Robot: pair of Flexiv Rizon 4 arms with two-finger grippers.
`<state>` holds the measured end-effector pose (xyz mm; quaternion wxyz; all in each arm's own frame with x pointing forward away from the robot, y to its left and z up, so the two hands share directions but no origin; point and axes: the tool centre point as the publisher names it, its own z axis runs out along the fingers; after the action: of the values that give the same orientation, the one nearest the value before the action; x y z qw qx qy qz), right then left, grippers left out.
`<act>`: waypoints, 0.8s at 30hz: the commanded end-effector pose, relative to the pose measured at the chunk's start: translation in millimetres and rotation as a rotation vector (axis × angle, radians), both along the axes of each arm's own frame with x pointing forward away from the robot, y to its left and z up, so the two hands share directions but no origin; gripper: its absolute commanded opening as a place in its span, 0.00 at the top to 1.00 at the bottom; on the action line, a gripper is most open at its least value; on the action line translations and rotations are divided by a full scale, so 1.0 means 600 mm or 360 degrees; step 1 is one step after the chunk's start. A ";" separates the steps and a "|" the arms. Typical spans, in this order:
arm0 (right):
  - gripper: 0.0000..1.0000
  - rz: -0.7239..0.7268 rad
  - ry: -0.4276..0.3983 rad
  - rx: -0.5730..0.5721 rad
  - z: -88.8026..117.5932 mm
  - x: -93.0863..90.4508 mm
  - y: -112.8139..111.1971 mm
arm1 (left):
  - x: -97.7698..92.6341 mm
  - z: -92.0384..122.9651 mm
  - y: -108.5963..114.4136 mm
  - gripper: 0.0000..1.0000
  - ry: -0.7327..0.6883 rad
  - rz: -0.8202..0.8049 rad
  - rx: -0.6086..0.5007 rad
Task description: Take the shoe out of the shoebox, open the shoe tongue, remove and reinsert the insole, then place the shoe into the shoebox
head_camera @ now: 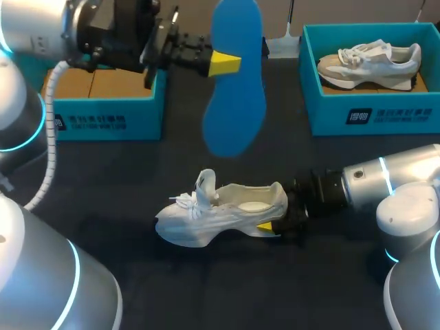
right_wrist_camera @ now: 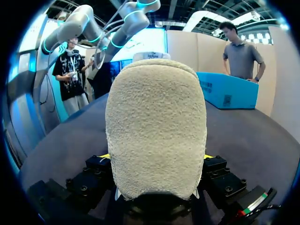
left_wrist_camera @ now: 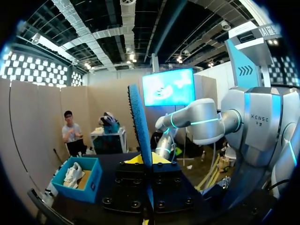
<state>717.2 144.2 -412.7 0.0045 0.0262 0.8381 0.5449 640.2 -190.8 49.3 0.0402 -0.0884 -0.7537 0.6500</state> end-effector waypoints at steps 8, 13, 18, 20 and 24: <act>1.00 -0.0002 0.0001 -0.0005 0.002 -0.001 0.002 | -0.041 0.007 0.061 1.00 -0.0019 0.0108 -0.0147; 1.00 -0.0002 0.0001 -0.0005 0.002 -0.001 0.002 | -0.041 0.007 0.061 1.00 -0.0019 0.0108 -0.0147; 1.00 -0.0002 0.0001 -0.0005 0.002 -0.001 0.002 | -0.040 0.010 0.058 1.00 -0.0001 0.0108 -0.0134; 1.00 -0.0002 0.0001 -0.0005 0.002 -0.001 0.002 | -0.043 0.013 0.059 1.00 0.0006 0.0099 -0.0131; 1.00 -0.0002 0.0001 -0.0005 0.002 -0.001 0.002 | -0.052 0.013 0.067 1.00 0.0047 0.0078 -0.0199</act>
<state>717.2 144.3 -412.7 0.0045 0.0263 0.8381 0.5449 609.7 -153.4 60.7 0.0277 -0.0630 -0.7208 0.6898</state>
